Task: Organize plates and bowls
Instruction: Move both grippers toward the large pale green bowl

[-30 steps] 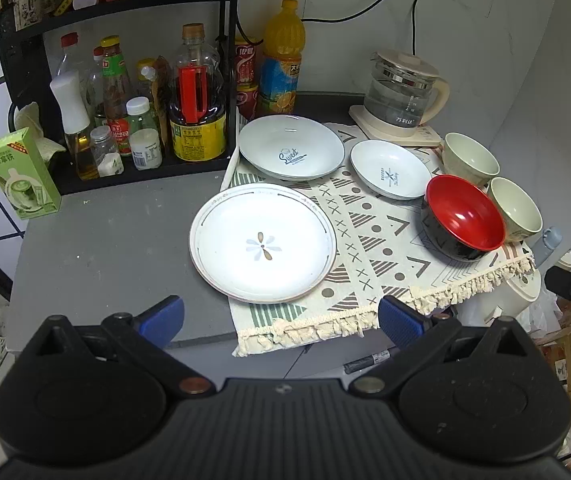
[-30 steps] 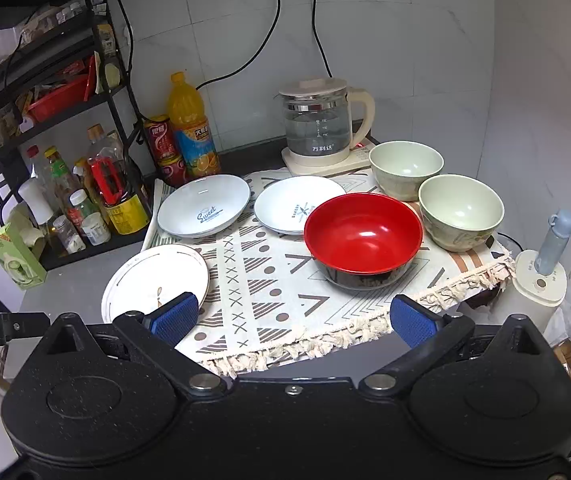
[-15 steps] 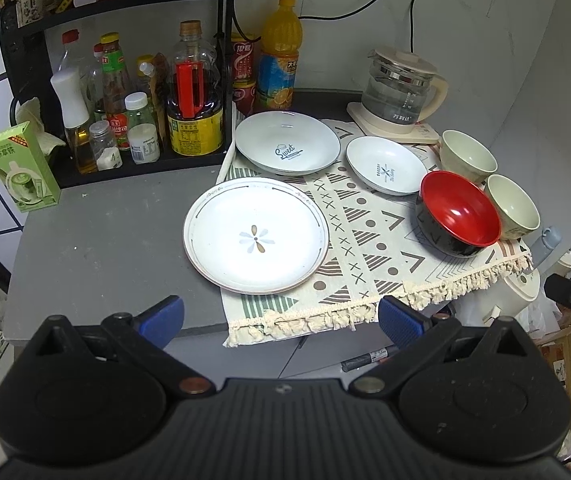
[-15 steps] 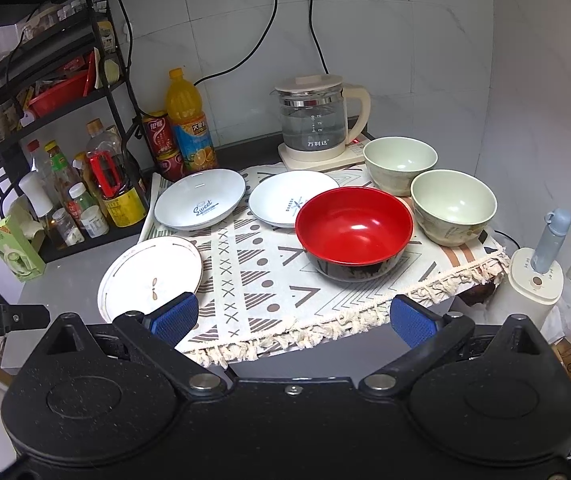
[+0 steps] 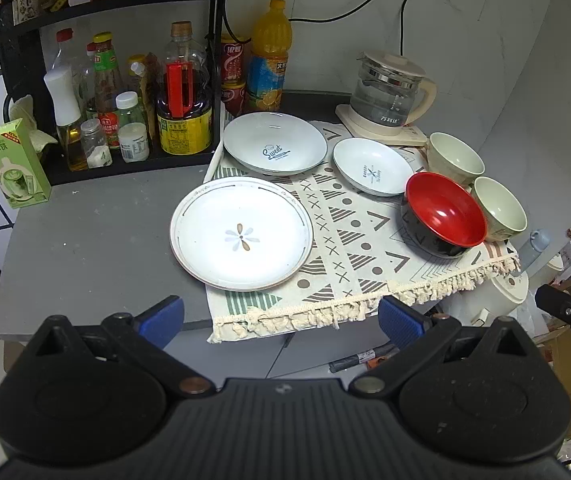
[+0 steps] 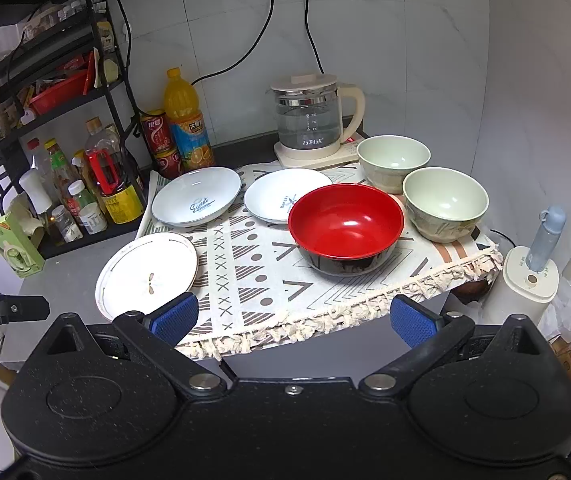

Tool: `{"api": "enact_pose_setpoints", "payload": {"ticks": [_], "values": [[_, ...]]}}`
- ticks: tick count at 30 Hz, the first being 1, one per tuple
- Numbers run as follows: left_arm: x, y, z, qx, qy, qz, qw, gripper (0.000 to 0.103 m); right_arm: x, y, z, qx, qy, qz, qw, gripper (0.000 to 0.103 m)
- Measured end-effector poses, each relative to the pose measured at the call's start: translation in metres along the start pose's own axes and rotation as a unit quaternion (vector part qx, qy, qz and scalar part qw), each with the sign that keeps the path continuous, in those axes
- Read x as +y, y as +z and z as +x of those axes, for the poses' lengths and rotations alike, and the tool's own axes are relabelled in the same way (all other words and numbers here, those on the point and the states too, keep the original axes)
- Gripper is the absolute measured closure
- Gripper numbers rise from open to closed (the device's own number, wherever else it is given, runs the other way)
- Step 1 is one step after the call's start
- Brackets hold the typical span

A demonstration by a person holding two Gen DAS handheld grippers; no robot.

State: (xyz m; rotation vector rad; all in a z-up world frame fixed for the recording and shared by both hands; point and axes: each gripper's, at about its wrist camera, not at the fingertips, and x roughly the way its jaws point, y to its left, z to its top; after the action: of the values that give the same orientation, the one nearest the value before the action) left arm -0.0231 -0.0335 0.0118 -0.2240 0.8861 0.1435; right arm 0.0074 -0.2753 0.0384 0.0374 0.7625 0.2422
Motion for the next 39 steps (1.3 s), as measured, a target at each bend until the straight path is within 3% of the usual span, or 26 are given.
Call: {"api": "enact_pose_setpoints", "payload": {"ticks": [26,39], "values": [[-0.008,-0.006,-0.004,-0.011,0.012,-0.013,0.9998,0.001,-0.013,-0.001,-0.01,-0.011,0.006,-0.009,1.0,0.0],[-0.03,-0.01,-0.002,-0.003,0.014,-0.018,0.9997,0.001,-0.025,-0.003,-0.012,-0.01,0.009,-0.005,1.0,0.0]]}}
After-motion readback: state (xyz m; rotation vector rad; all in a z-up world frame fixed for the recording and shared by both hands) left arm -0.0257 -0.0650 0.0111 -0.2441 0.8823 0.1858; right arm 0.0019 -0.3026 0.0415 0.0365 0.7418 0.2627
